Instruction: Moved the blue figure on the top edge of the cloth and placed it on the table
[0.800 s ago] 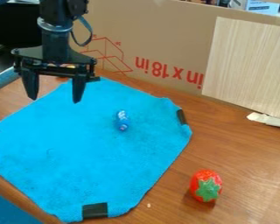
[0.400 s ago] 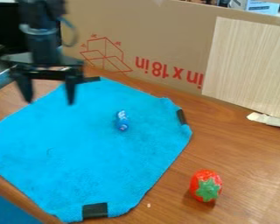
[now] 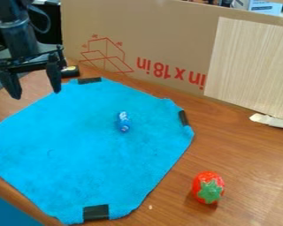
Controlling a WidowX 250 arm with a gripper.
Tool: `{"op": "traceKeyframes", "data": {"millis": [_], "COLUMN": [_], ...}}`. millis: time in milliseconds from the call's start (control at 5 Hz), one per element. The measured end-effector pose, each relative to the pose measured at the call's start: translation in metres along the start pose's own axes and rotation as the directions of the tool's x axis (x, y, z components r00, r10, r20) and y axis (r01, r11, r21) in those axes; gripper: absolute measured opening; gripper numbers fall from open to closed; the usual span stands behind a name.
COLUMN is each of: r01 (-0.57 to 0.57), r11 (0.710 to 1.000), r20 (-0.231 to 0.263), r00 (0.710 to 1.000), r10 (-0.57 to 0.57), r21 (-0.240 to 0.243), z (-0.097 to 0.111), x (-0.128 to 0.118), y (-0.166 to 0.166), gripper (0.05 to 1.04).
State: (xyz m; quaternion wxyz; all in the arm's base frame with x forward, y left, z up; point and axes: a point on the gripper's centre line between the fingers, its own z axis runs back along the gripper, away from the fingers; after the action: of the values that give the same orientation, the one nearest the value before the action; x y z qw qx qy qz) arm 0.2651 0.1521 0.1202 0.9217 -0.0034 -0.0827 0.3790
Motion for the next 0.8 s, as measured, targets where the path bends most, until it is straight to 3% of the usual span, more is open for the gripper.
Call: {"op": "traceKeyframes", "data": {"millis": [200,400,800], "r01": [-0.094,-0.111,-0.053], "r11": [0.996,0.994,0.997], "r20": [0.023,0.049,0.030], "r00": [0.995,0.993,0.998], "r10": [0.094,0.110,0.052], "r21": [-0.014,0.007,0.053], "z": [-0.012,-0.018,-0.037], "x": [0.004,-0.004,-0.017], "y": [-0.016,-0.049,-0.098], "gripper": [0.998,0.998,0.998]}}
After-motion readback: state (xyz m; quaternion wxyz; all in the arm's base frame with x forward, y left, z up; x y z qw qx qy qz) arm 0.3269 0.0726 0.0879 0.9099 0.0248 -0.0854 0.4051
